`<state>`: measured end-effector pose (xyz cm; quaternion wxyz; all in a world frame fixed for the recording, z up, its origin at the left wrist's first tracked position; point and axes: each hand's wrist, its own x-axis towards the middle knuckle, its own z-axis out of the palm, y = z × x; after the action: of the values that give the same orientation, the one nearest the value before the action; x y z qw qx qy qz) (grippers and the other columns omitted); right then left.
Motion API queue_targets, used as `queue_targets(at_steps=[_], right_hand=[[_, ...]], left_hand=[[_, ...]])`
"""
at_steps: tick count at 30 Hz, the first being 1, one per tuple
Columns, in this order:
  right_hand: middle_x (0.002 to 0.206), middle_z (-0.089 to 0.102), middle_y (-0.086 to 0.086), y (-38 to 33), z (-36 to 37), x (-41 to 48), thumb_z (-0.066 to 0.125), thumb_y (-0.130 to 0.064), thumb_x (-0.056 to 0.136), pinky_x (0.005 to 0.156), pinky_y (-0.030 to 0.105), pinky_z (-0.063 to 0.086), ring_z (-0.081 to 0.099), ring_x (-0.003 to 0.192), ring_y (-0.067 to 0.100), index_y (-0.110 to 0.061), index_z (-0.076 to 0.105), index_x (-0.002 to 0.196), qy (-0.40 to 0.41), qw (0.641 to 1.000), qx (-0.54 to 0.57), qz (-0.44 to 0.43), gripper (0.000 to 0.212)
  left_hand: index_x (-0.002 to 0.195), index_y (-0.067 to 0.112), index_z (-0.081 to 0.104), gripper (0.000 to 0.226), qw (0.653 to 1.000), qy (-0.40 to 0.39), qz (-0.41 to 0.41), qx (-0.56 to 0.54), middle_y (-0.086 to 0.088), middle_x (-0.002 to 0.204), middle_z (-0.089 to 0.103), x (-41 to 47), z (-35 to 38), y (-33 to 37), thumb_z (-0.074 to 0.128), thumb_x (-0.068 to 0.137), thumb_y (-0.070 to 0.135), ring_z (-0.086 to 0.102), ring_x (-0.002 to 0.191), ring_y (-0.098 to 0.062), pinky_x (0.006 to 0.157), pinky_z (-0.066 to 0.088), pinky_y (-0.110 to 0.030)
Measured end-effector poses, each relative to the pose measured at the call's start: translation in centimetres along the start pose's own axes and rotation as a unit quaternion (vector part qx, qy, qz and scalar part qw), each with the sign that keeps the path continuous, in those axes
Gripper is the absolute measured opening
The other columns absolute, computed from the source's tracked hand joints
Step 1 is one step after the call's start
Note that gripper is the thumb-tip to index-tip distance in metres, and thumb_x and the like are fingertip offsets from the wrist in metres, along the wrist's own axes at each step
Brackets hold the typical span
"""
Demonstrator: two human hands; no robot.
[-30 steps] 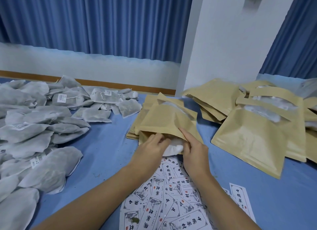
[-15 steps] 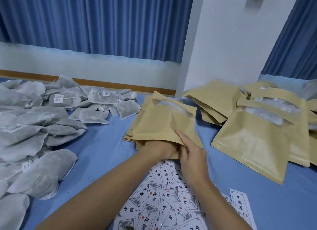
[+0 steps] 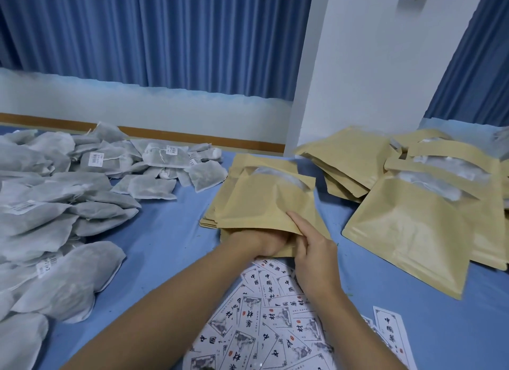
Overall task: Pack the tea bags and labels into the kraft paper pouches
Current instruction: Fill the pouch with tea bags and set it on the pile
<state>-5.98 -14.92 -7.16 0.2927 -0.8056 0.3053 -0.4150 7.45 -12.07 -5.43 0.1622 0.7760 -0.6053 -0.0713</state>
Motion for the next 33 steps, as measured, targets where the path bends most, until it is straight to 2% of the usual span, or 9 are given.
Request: queue_targets(at_steps=[4, 7, 10, 13, 16, 18, 21, 28, 33], right_hand=[[0.07, 0.056, -0.01, -0.2, -0.1, 0.1, 0.045, 0.008, 0.094, 0.063, 0.004, 0.036, 0.054, 0.066, -0.003, -0.032, 0.067, 0.13, -0.005, 1.0, -0.005, 0.002, 0.059], [0.066, 0.053, -0.009, -0.4, 0.0, 0.0, 0.047, 0.007, 0.095, 0.061, 0.006, 0.037, 0.053, 0.064, 0.0, -0.032, 0.067, 0.13, -0.008, 1.0, -0.021, -0.009, 0.056], [0.062, 0.05, 0.001, -0.3, 0.3, 0.1, 0.047, 0.005, 0.095, 0.057, 0.019, 0.038, 0.043, 0.057, 0.013, -0.036, 0.066, 0.131, 0.001, 0.999, -0.04, -0.001, 0.058], [0.058, 0.045, -0.004, -0.2, 0.5, 0.0, 0.047, 0.006, 0.095, 0.054, 0.016, 0.036, 0.04, 0.054, 0.012, -0.036, 0.066, 0.131, 0.003, 0.999, -0.032, -0.002, 0.058], [0.057, 0.043, -0.008, -0.2, 0.6, 0.0, 0.047, 0.009, 0.094, 0.052, 0.009, 0.035, 0.042, 0.056, 0.007, -0.033, 0.067, 0.13, 0.003, 0.999, -0.03, -0.011, 0.059], [0.057, 0.043, -0.006, -0.1, 0.8, 0.0, 0.047, 0.008, 0.095, 0.053, 0.012, 0.035, 0.041, 0.057, 0.008, -0.034, 0.066, 0.131, -0.001, 0.999, -0.04, -0.006, 0.059], [0.054, 0.041, -0.006, 0.0, 0.8, 0.1, 0.046, 0.008, 0.094, 0.052, 0.012, 0.035, 0.039, 0.054, 0.009, -0.036, 0.066, 0.131, -0.004, 0.999, -0.038, -0.004, 0.061], [0.058, 0.047, 0.007, 0.2, 1.0, 0.3, 0.047, 0.004, 0.095, 0.05, 0.017, 0.035, 0.036, 0.053, 0.013, -0.039, 0.065, 0.131, -0.003, 0.999, -0.033, -0.001, 0.059], [0.057, 0.042, 0.0, 0.1, 0.9, 0.2, 0.046, 0.004, 0.095, 0.052, 0.017, 0.035, 0.036, 0.054, 0.011, -0.037, 0.065, 0.131, -0.001, 0.999, -0.032, -0.004, 0.057]], left_hand=[[0.118, 0.02, 0.057, 0.026, 0.991, 0.105, 0.069, -0.04, -0.003, 0.122, 0.06, -3.0, 0.8, -0.4, 0.037, 0.103, 0.03, 0.054, 0.112, -0.023, 0.099, 0.043, -0.04], [0.094, 0.02, 0.064, 0.027, 0.97, 0.216, 0.114, 0.005, 0.0, 0.092, 0.067, -5.8, 0.7, -1.7, 0.043, 0.102, 0.036, 0.061, 0.083, -0.021, 0.071, 0.05, -0.037], [0.056, 0.012, 0.048, 0.041, 0.874, 0.448, 0.177, -0.057, 0.0, 0.051, 0.043, -7.7, -2.2, -4.1, 0.054, 0.097, 0.019, 0.035, 0.048, -0.017, 0.046, 0.032, -0.027], [0.059, 0.011, 0.042, 0.039, 0.804, 0.58, 0.048, -0.126, 0.0, 0.053, 0.037, -7.5, -6.6, -8.2, 0.051, 0.097, 0.018, 0.034, 0.051, -0.019, 0.049, 0.03, -0.025], [0.103, 0.016, 0.063, 0.02, 0.86, 0.473, -0.178, -0.067, -0.006, 0.103, 0.063, -6.5, -8.1, -15.2, 0.05, 0.096, 0.029, 0.058, 0.098, -0.025, 0.081, 0.049, -0.043], [0.143, 0.029, 0.042, 0.05, 0.906, 0.286, -0.312, 0.005, -0.01, 0.147, 0.041, -6.6, -7.4, -19.3, 0.051, 0.095, 0.042, 0.038, 0.134, -0.037, 0.107, 0.035, -0.054], [0.141, 0.037, 0.04, 0.051, 0.914, 0.157, -0.358, 0.11, -0.007, 0.148, 0.041, -6.6, -5.8, -21.5, 0.043, 0.093, 0.055, 0.039, 0.133, -0.037, 0.11, 0.025, -0.05], [0.105, 0.025, 0.064, 0.022, 0.901, 0.375, -0.219, 0.005, -0.002, 0.094, 0.07, -7.3, -3.9, -17.6, 0.052, 0.097, 0.042, 0.065, 0.088, -0.028, 0.064, 0.045, -0.035], [0.118, 0.014, 0.069, 0.031, 0.829, 0.557, 0.017, -0.044, -0.008, 0.113, 0.065, -8.2, -4.1, -11.1, 0.061, 0.094, 0.033, 0.059, 0.105, -0.029, 0.09, 0.046, -0.042]])
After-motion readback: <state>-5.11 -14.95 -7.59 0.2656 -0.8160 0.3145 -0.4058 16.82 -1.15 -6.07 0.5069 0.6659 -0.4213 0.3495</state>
